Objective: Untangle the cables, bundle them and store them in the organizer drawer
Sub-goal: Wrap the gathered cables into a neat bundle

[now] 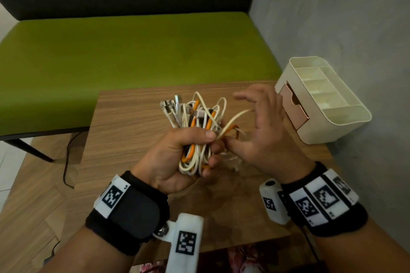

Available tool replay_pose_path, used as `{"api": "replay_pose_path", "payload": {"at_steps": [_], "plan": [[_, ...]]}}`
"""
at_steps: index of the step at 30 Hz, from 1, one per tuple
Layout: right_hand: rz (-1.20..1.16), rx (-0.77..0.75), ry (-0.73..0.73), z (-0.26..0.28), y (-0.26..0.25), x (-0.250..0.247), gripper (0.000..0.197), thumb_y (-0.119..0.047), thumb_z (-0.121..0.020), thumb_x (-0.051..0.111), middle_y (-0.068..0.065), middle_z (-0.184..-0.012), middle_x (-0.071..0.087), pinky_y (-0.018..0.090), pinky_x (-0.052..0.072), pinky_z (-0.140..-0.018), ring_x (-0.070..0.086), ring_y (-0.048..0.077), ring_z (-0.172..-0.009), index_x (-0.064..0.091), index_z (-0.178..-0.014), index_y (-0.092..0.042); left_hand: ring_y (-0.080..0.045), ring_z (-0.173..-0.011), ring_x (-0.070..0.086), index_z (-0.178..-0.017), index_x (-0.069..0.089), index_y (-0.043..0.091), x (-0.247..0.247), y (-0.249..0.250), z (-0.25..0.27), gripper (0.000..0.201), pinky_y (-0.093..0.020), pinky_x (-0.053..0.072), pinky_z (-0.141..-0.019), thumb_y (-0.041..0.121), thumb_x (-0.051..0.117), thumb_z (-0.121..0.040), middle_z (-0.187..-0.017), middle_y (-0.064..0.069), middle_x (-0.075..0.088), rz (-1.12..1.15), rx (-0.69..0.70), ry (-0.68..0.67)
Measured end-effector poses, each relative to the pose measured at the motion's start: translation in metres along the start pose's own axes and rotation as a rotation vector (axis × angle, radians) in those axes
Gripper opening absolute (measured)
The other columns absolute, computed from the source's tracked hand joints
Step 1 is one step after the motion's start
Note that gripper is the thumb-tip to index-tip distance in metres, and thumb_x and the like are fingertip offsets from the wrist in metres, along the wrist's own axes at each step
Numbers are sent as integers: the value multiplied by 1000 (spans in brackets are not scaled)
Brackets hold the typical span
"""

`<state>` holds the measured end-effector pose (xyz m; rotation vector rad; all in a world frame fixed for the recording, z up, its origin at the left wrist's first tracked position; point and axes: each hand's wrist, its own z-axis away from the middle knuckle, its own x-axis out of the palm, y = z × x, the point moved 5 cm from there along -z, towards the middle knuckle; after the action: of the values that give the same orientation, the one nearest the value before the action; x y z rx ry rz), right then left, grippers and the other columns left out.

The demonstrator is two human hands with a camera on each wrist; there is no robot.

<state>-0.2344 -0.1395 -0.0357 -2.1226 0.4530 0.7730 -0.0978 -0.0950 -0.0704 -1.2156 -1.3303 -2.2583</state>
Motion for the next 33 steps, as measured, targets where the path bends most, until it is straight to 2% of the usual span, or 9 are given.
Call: {"api": "replay_pose_path", "payload": {"at_steps": [3, 5, 7, 9, 11, 13, 23, 29, 33], "plan": [[-103, 40, -91, -1, 1, 1, 97, -30, -69, 84, -8, -149, 32, 47, 32, -114, 30, 12, -141, 26, -147, -31, -15, -56, 57, -104, 61, 6, 8, -8, 3, 41, -24, 46, -45, 15, 81, -69, -69, -5, 56, 17, -98, -131], [-326, 184, -288, 0, 2, 8, 105, -18, -71, 87, -16, -154, 34, 35, 32, -117, 30, 2, -143, 22, -151, -40, -15, -59, 59, -113, 51, 6, 11, -11, 5, 46, -22, 47, -47, 14, 76, -75, -72, -5, 58, 5, -140, -207], [-478, 340, -454, 3, 3, 14, 87, -11, -76, 83, -24, -136, 56, 11, 41, -100, 50, -10, -124, 38, -140, -48, -15, -62, 61, -120, 50, 5, 13, -11, 6, 46, -23, 47, -49, 13, 71, -80, -75, -5, 59, 13, -153, -261], [-416, 391, -542, 6, 7, 18, 51, -13, -81, 79, -23, -109, 70, 9, 49, -80, 64, -9, -98, 62, -117, -44, -16, -63, 61, -122, 55, 5, 10, -7, 7, 43, -24, 47, -50, 10, 69, -82, -76, -7, 59, 31, -144, -264], [-320, 421, -520, 3, 14, 18, 19, -23, -83, 77, -7, -89, 75, 30, 54, -76, 70, 6, -81, 72, -100, -28, -17, -65, 61, -120, 59, 4, 3, -1, 8, 38, -25, 48, -53, 10, 68, -83, -77, -8, 59, 42, -122, -256], [-340, 462, -456, 2, 22, 15, 20, -33, -80, 79, 1, -71, 69, 38, 51, -65, 64, 15, -64, 69, -88, -18, -18, -67, 60, -110, 61, 3, -3, 7, 10, 27, -27, 49, -55, 9, 65, -84, -79, -8, 59, 66, -83, -238], [-793, 586, -349, 6, 33, 26, 40, -53, -86, 56, -7, -66, 48, 28, 36, -63, 45, 11, -63, 75, -98, -21, -13, -58, 55, -75, 61, 13, -28, 34, 12, 31, -24, 45, -47, 18, 85, -55, -71, -4, 56, -14, 262, 150], [-1096, 720, -127, 8, 12, 47, 49, -52, -86, 48, -4, -61, 46, 29, 34, -60, 44, 9, -56, 75, -98, -12, -17, -55, 57, -76, 66, 1, -22, 14, -2, 9, -26, 47, -47, 2, 66, -68, -70, -11, 61, -124, 261, 375], [-1046, 736, -18, 7, 14, 49, 40, -48, -86, 52, -1, -65, 54, 45, 49, -67, 56, 18, -62, 72, -96, -15, -19, -57, 62, -91, 68, -4, -13, 7, -6, 29, -26, 51, -50, -2, 70, -63, -77, -13, 69, -240, 294, 355]]}}
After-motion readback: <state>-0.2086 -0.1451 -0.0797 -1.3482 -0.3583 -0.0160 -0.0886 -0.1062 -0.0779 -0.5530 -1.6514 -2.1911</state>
